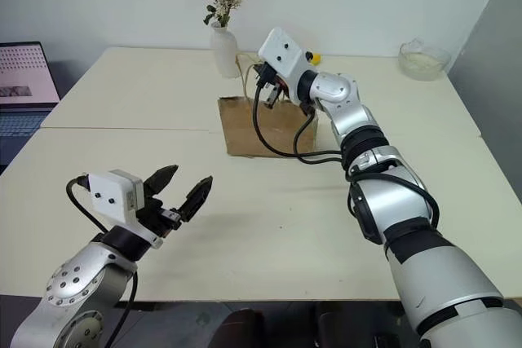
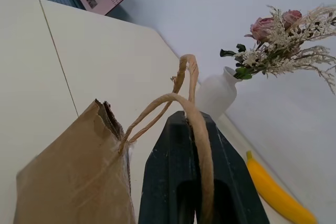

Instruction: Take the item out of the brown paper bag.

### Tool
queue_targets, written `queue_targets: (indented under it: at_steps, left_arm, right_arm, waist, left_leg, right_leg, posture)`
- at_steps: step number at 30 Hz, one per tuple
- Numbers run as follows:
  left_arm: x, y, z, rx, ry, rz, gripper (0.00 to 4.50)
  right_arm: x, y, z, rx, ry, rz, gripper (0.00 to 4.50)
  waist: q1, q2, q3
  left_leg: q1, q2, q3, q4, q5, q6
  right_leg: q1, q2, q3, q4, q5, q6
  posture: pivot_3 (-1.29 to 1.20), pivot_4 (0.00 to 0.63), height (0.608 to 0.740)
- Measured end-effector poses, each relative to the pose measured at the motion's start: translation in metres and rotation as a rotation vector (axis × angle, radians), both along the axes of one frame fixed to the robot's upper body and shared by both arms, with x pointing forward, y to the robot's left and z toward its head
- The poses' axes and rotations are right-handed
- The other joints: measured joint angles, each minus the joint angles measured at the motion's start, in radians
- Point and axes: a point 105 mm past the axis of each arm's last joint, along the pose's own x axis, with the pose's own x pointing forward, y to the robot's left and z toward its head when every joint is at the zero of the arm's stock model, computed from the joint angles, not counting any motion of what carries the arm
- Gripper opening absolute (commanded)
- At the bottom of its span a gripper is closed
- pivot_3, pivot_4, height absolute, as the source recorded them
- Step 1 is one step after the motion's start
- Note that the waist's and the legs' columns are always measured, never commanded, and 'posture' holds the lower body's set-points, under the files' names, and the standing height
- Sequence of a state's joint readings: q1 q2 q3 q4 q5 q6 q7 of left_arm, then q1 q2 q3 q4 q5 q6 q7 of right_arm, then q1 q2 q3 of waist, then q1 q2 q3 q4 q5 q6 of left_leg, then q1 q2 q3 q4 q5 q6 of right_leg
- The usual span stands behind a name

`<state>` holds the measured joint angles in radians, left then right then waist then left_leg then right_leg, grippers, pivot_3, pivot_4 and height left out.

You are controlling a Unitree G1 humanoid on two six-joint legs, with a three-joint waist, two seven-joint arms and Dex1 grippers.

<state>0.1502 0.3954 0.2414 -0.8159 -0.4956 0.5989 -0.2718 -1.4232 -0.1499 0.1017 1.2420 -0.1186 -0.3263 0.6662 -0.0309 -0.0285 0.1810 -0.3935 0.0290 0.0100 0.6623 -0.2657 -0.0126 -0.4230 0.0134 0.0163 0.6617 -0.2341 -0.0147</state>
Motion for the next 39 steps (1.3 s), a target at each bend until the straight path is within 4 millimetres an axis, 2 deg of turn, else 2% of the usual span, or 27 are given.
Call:
queue_targets:
  at_steps: [13, 23, 32, 39]
  left_arm:
    - [0.000, -0.003, -0.001, -0.001, 0.004, -0.012, 3.79]
    - [0.000, -0.004, -0.002, 0.002, 0.007, -0.019, 3.79]
    - [0.001, -0.006, -0.001, 0.006, 0.003, -0.031, 3.79]
    - [0.003, -0.011, 0.001, 0.006, -0.006, -0.057, 3.79]
  right_arm:
    - [-0.006, 0.002, 0.003, -0.003, -0.014, 0.060, 0.02]
    - [-0.001, 0.001, -0.005, -0.067, -0.001, 0.017, 0.02]
    - [0.006, -0.012, -0.010, -0.069, 0.070, -0.036, 0.02]
    - [0.003, -0.016, -0.008, -0.090, 0.132, -0.017, 0.02]
  waist:
    - [0.000, 0.000, 0.000]
    - [0.000, 0.000, 0.000]
    - [0.000, 0.000, 0.000]
    - [0.001, 0.000, 0.000]
  left_leg:
    - [0.000, 0.000, 0.000, 0.000, 0.000, 0.000]
    - [0.000, 0.000, 0.000, 0.000, 0.000, 0.000]
    - [0.000, 0.000, 0.000, 0.000, 0.000, 0.000]
    - [0.000, 0.000, 0.000, 0.000, 0.000, 0.000]
  right_leg:
    - [0.000, 0.000, 0.000, 0.000, 0.000, 0.000]
    - [0.000, 0.000, 0.000, 0.000, 0.000, 0.000]
    - [0.000, 0.000, 0.000, 0.000, 0.000, 0.000]
    - [0.000, 0.000, 0.000, 0.000, 0.000, 0.000]
  posture:
    - [0.00, 0.150, 0.740]
    - [0.00, 0.150, 0.740]
    - [0.00, 0.150, 0.740]
    - [0.00, 0.150, 0.740]
